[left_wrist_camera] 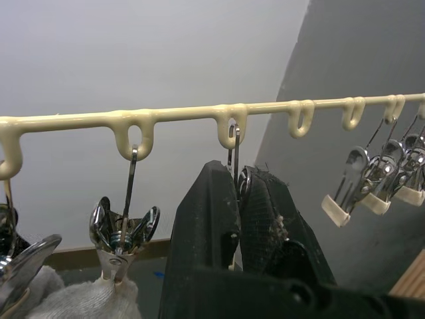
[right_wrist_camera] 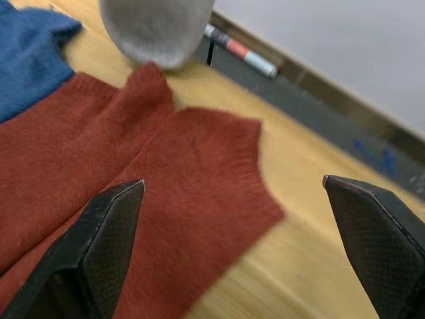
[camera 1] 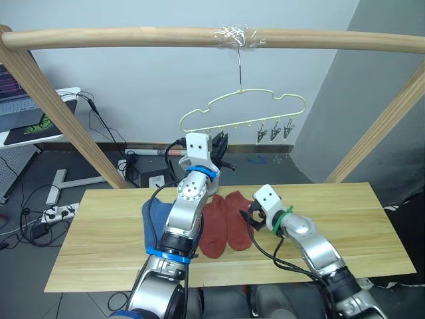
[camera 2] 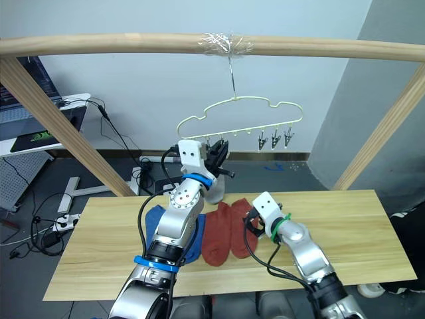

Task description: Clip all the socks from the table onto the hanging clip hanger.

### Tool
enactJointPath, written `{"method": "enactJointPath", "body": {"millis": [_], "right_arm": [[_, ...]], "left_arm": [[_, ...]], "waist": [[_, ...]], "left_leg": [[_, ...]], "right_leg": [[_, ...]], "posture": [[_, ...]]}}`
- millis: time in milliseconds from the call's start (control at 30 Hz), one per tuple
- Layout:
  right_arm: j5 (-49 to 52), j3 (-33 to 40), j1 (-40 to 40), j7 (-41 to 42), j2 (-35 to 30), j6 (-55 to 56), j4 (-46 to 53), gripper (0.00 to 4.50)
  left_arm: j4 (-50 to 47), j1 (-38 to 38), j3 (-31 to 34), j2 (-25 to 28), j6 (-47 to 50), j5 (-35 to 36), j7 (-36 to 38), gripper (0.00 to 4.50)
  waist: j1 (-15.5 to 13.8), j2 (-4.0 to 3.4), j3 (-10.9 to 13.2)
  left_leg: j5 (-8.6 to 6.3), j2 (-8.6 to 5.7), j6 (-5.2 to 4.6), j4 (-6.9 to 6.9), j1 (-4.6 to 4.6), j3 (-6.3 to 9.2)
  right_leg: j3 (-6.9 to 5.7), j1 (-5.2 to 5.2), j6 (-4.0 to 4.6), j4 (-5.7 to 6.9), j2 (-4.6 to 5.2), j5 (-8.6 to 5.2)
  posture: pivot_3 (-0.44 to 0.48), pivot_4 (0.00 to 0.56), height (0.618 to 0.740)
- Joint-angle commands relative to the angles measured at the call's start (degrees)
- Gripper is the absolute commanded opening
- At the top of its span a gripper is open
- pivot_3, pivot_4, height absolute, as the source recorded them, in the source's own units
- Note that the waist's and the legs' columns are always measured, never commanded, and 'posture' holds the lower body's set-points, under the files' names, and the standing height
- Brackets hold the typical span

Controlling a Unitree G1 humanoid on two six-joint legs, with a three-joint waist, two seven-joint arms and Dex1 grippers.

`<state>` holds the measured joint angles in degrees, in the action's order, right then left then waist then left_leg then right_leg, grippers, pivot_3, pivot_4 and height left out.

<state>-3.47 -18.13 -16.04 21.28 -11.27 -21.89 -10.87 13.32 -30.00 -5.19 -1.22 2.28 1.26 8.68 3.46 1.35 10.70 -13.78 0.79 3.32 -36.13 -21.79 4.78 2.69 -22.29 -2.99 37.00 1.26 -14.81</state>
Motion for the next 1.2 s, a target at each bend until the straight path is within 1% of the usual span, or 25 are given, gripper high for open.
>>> {"method": "enactJointPath", "body": {"millis": [33,133,233,300,433,467,500,600,733,833,900,1000,1100,1200], "right_arm": [[-1.4,-0.3,-2.7,-1.3,2.2,4.4,-7.3,4.5],[-1.8,0.3,-4.3,-1.8,3.9,6.1,-13.5,4.5],[-1.6,1.8,-4.7,-2.2,4.7,6.2,-17.4,3.93],[-1.5,2.4,-4.0,-1.7,4.4,6.3,-18.1,3.28],[-2.3,1.7,-2.1,0.0,3.3,6.4,-16.5,1.77],[-2.4,1.5,-1.7,0.4,3.0,6.4,-15.6,1.48],[-2.6,1.2,-1.3,0.8,2.8,6.4,-14.7,1.06],[-3.7,-0.4,-0.1,2.7,1.1,7.5,-10.2,0.01],[-4.7,-1.3,1.4,4.8,-2.2,9.1,-1.8,0.0],[-4.3,-0.3,3.4,5.9,-4.5,9.3,6.0,0.0],[-3.5,1.2,4.7,5.0,-4.8,8.8,10.3,0.0],[-3.6,1.3,7.4,4.9,-5.6,10.6,16.2,0.0],[-4.5,0.7,9.0,4.4,-5.6,13.0,19.2,0.0],[-6.1,0.1,8.7,2.6,-4.8,16.3,19.6,0.0]], "left_arm": [[-3.1,-0.6,-0.1,0.1,0.2,0.5,1.0,0.12],[-3.7,-0.3,-0.3,0.1,0.7,0.6,1.5,0.12],[-4.3,0.2,-0.3,0.5,1.2,0.7,2.0,0.12],[-4.2,0.3,-0.1,0.7,1.5,0.8,2.3,0.12],[-4.3,0.5,0.4,1.3,2.3,1.6,3.0,0.12],[-4.3,0.5,0.5,1.5,2.6,1.9,3.3,0.12],[-4.3,0.5,0.6,1.7,2.9,2.2,3.7,0.12],[-5.0,0.3,1.2,2.4,4.5,4.1,6.0,0.12],[-6.5,-0.5,2.8,3.8,8.7,8.9,10.2,0.12],[-7.7,-1.6,4.8,5.2,13.7,13.3,13.3,0.12],[-8.3,-2.4,5.9,6.1,17.3,15.9,14.6,0.12],[-9.6,-3.5,7.9,6.5,22.5,19.9,15.3,0.12],[-10.3,-4.4,10.4,6.4,26.9,23.5,14.6,0.12],[-10.9,-5.2,12.2,6.7,31.7,27.1,14.5,0.12]], "waist": [[0.0,0.0,0.0],[-0.1,0.0,0.0],[-0.1,-0.02,0.0],[-0.1,-0.04,0.0],[-0.1,-0.06,0.0],[-0.1,-0.06,0.0],[-0.1,-0.07,0.0],[-0.1,-0.07,0.0],[-0.1,-0.07,0.0],[-0.1,-0.07,0.0],[0.0,-0.07,0.0],[0.0,-0.07,0.0],[0.0,-0.06,0.0],[0.1,-0.06,0.0]], "left_leg": [[0.0,0.0,0.0,0.0,0.0,-0.01],[0.0,0.0,0.0,0.0,-0.02,0.0],[0.0,0.0,0.0,0.02,-0.02,0.0],[0.0,0.0,0.0,0.03,0.01,0.0],[0.0,0.0,0.0,0.01,0.04,0.01],[0.0,0.0,0.0,0.01,0.04,0.01],[0.0,0.0,0.0,0.01,0.04,0.0],[0.0,0.0,0.0,0.01,0.03,0.0],[0.0,0.0,0.0,0.02,0.0,0.0],[0.0,0.0,0.0,0.02,0.0,0.0],[0.0,0.0,0.0,0.02,0.01,0.01],[0.0,0.0,0.0,0.02,0.0,0.03],[0.0,0.0,0.01,0.02,-0.02,0.01],[0.0,0.0,0.01,0.02,-0.01,0.01]], "right_leg": [[0.0,0.0,0.0,0.0,0.0,0.0],[0.0,0.0,0.05,-0.01,0.01,0.03],[0.0,0.0,0.08,-0.01,0.01,0.05],[0.0,0.01,0.07,0.01,0.01,0.04],[0.0,0.03,0.01,0.03,0.01,0.01],[0.0,0.04,0.0,0.03,0.01,0.0],[0.0,0.03,0.0,0.03,0.01,0.0],[0.0,0.03,0.0,0.03,0.01,0.0],[0.0,0.0,0.0,0.01,0.01,0.0],[0.0,-0.01,-0.01,0.03,0.0,0.0],[-0.01,-0.01,-0.01,0.03,0.0,0.0],[-0.02,0.0,-0.02,0.01,0.0,-0.01],[-0.01,0.0,-0.02,-0.03,0.01,-0.01],[-0.01,-0.01,-0.02,-0.02,0.01,-0.01]], "posture": [[-0.091,0.181,0.737],[-0.086,0.182,0.737],[-0.08,0.18,0.737],[-0.073,0.175,0.737],[-0.075,0.173,0.737],[-0.076,0.174,0.737],[-0.077,0.17,0.737],[-0.079,0.172,0.737],[-0.08,0.171,0.737],[-0.082,0.171,0.737],[-0.085,0.171,0.737],[-0.085,0.171,0.737],[-0.095,0.17,0.737],[-0.098,0.171,0.737]]}}
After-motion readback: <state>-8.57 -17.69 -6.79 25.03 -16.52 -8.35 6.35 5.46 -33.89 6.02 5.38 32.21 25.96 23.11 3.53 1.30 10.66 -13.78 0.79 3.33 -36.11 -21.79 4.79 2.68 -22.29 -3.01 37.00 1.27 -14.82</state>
